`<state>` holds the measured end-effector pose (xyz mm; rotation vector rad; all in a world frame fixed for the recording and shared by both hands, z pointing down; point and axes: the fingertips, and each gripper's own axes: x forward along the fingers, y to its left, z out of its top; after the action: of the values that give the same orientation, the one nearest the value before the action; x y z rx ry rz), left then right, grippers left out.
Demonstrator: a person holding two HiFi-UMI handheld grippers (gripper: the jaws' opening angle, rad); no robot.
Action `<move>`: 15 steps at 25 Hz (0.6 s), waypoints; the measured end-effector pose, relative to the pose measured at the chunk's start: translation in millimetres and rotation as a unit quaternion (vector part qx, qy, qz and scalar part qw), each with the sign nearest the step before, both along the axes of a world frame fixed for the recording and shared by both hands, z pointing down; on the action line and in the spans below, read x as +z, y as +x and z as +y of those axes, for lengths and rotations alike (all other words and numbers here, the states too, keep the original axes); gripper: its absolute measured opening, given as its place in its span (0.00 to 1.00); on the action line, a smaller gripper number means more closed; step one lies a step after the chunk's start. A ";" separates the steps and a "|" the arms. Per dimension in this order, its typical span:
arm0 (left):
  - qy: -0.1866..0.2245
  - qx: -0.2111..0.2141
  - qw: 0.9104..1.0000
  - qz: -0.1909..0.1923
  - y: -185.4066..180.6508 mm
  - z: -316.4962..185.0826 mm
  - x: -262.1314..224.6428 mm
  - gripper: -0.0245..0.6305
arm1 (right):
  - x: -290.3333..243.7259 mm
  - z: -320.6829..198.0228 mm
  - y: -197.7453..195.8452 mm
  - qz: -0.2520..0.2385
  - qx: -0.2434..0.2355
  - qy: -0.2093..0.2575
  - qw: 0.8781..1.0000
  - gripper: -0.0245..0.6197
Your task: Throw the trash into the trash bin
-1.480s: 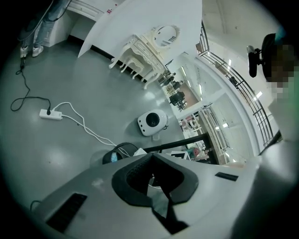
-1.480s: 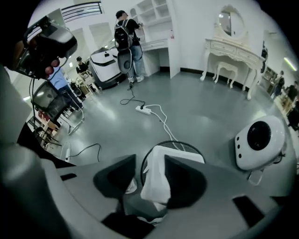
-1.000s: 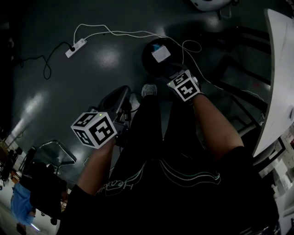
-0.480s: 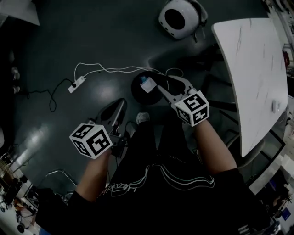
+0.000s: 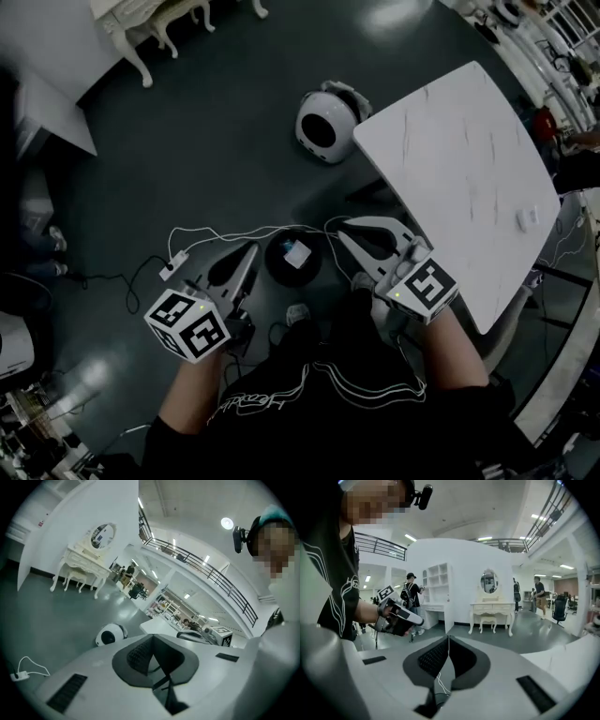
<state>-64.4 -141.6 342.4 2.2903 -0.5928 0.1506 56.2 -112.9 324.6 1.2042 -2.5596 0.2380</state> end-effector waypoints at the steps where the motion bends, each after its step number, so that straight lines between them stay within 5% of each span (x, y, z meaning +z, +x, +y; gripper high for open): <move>1: 0.005 0.005 1.000 0.006 6.5 1.0 -12.8 0.04 | -14.8 6.5 5.4 -0.003 0.006 0.009 1.000 0.09; 7: 0.057 0.052 0.996 0.047 62.0 9.7 -91.0 0.04 | -93.2 45.1 52.1 0.006 0.057 0.070 0.996 0.09; 15: 0.114 0.167 0.977 0.065 177.3 54.8 -143.5 0.04 | -138.2 104.8 150.7 0.025 0.157 0.119 0.980 0.09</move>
<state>112.9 -86.7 199.0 2.5866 -0.1595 0.0958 206.8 -8.1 186.5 1.6806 -2.3954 -0.0336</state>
